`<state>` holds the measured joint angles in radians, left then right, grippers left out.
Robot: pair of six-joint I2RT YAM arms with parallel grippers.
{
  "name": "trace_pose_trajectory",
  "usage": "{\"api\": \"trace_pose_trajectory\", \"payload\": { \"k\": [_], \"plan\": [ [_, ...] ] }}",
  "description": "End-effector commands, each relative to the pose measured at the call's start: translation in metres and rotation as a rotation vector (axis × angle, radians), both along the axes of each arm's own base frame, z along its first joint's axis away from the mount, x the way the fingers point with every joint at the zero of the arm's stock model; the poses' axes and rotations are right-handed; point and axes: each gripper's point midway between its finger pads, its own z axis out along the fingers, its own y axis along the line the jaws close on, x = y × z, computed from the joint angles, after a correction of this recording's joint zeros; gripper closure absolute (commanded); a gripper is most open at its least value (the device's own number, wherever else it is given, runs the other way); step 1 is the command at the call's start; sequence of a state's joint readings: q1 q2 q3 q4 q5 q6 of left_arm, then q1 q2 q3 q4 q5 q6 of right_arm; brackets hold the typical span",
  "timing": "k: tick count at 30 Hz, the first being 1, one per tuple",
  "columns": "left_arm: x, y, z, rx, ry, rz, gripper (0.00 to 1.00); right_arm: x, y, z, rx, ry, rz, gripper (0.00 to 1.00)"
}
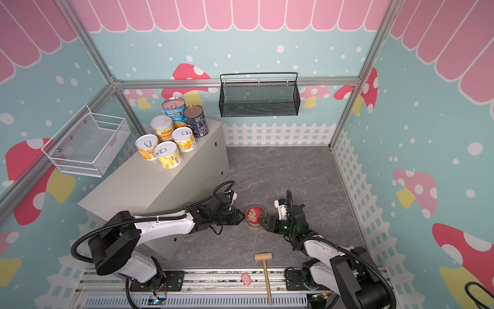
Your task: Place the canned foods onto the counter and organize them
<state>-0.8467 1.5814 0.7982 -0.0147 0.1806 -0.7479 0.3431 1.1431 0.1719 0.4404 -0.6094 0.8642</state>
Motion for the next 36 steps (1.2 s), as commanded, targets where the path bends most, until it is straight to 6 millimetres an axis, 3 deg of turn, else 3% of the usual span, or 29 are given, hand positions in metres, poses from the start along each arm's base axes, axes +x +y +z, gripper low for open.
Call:
{"api": "trace_pose_trajectory", "payload": {
  "k": [1,13,16,36],
  "plan": [
    [0.004,-0.011,0.002,-0.030,0.010,-0.020,0.65,0.004,0.002,0.007,-0.001,-0.033,0.005,0.42],
    [0.015,-0.020,-0.007,-0.034,0.020,0.006,0.72,0.001,-0.001,0.007,-0.025,-0.051,0.007,0.41],
    [0.017,-0.018,-0.014,-0.017,0.026,0.027,0.78,0.000,-0.002,0.006,-0.027,-0.049,0.006,0.41],
    [0.018,-0.012,-0.055,0.041,0.096,0.072,0.85,0.001,-0.004,0.005,-0.044,-0.050,0.001,0.38]
  ]
}}
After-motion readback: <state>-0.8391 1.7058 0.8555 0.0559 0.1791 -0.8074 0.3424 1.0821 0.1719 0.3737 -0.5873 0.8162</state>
